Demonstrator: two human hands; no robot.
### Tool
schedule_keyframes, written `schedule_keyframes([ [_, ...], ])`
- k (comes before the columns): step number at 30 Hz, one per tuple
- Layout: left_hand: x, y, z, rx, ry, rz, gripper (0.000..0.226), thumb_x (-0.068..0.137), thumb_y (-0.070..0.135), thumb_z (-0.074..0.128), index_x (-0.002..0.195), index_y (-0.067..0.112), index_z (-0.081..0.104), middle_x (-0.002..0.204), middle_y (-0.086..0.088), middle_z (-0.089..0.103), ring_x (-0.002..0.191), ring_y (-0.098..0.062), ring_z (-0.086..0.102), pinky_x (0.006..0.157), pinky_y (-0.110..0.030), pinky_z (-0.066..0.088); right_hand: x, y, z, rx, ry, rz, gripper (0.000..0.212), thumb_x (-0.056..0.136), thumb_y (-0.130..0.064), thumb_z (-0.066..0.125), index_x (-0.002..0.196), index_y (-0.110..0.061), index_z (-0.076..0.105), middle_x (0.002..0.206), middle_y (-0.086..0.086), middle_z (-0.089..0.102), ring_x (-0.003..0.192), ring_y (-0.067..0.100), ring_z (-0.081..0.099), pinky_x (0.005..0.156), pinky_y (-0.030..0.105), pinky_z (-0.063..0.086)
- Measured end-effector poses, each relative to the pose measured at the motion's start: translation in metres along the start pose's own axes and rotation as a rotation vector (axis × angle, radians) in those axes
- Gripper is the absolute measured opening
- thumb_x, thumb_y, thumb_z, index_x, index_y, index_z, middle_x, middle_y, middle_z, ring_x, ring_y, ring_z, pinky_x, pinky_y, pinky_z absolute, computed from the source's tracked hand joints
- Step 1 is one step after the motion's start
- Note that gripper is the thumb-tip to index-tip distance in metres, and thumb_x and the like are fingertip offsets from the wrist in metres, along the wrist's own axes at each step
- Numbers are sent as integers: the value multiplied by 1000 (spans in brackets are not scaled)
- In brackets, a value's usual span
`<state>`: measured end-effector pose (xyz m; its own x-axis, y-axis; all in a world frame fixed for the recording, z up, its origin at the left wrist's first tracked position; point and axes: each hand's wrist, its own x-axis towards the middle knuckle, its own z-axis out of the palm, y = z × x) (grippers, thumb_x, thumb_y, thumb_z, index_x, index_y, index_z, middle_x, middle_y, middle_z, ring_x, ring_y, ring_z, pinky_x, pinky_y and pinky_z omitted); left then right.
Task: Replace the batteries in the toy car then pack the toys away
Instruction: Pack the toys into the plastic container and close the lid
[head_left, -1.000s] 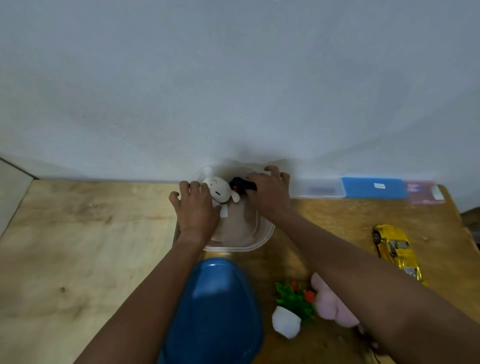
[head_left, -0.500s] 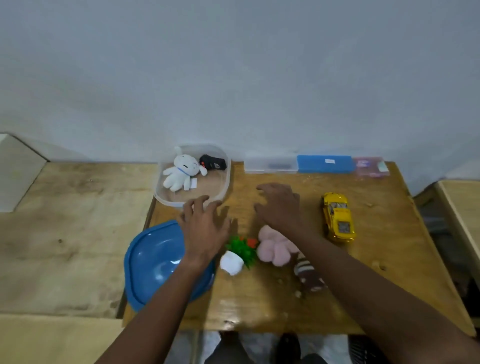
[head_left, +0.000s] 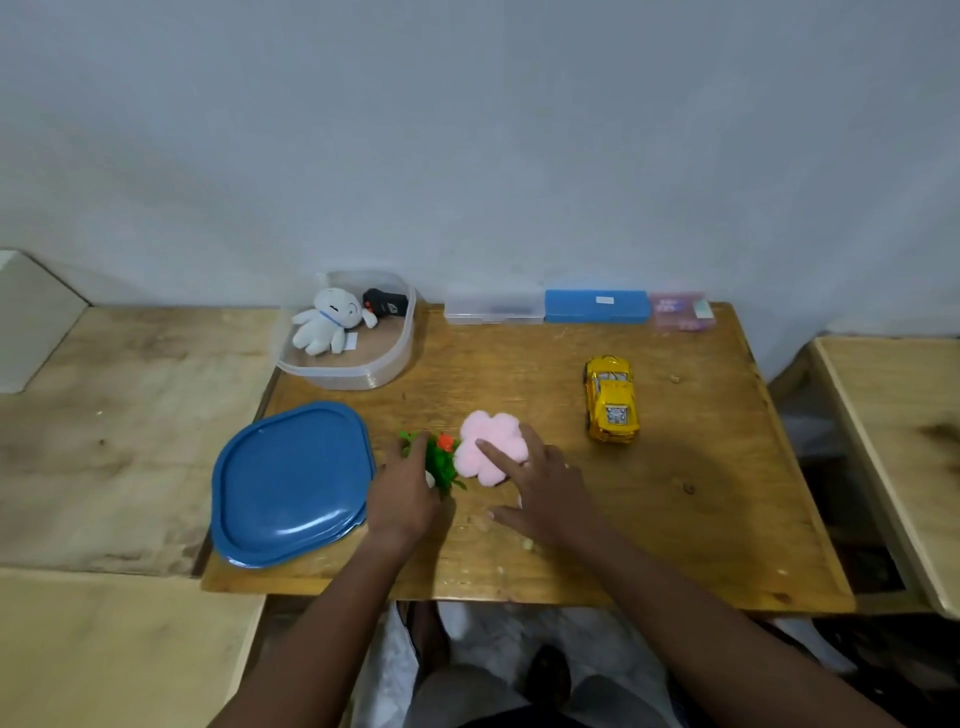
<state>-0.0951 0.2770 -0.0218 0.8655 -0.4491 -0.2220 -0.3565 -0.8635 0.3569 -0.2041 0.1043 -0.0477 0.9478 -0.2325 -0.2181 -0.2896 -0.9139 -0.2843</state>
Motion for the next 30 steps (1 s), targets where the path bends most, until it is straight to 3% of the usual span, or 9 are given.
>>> schedule_keyframes([
  [4,-4,2,2,-56,33,12,72,77,16,77,141,20,45,141,-12,45,110,-38,62,84,-44,54,7,0,4,0,20,-11,68,88,-55,56,148,-51,24,158,10,20,127,34,41,92,47,45],
  [7,-6,1,3,-135,32,-16,62,74,14,78,129,18,49,132,-10,52,108,-33,61,80,-39,52,14,-5,4,17,63,-2,53,88,-39,53,140,-40,39,140,12,40,110,34,49,76,40,45],
  [11,-10,-4,1,-264,73,-51,53,73,17,79,119,18,52,124,-7,57,105,-27,57,77,-32,44,21,-7,3,112,134,19,36,90,-27,49,126,-27,50,110,10,54,93,32,55,65,37,44],
  [16,-1,-17,-19,-411,229,-23,51,73,20,83,116,19,54,111,-2,60,100,-20,56,77,-30,44,42,-10,-8,146,178,48,26,92,-11,47,117,-19,50,107,8,53,86,31,58,58,35,37],
  [21,31,-37,-48,-482,339,0,51,73,27,83,116,24,55,112,2,61,102,-17,56,83,-37,50,68,-22,-17,267,192,77,24,100,-17,43,124,-15,49,115,10,60,92,30,60,73,43,52],
  [25,55,-45,-59,-433,295,52,47,72,30,83,109,26,53,107,4,62,96,-17,57,78,-38,51,82,-36,-32,156,106,0,34,99,-28,48,131,-20,46,122,8,62,97,26,62,77,41,53],
  [30,53,-31,-36,-431,225,73,48,72,26,83,112,22,56,112,-2,62,102,-22,57,84,-39,50,71,-25,-47,190,174,21,39,91,-44,54,124,-23,50,119,6,63,95,28,63,73,39,52],
])
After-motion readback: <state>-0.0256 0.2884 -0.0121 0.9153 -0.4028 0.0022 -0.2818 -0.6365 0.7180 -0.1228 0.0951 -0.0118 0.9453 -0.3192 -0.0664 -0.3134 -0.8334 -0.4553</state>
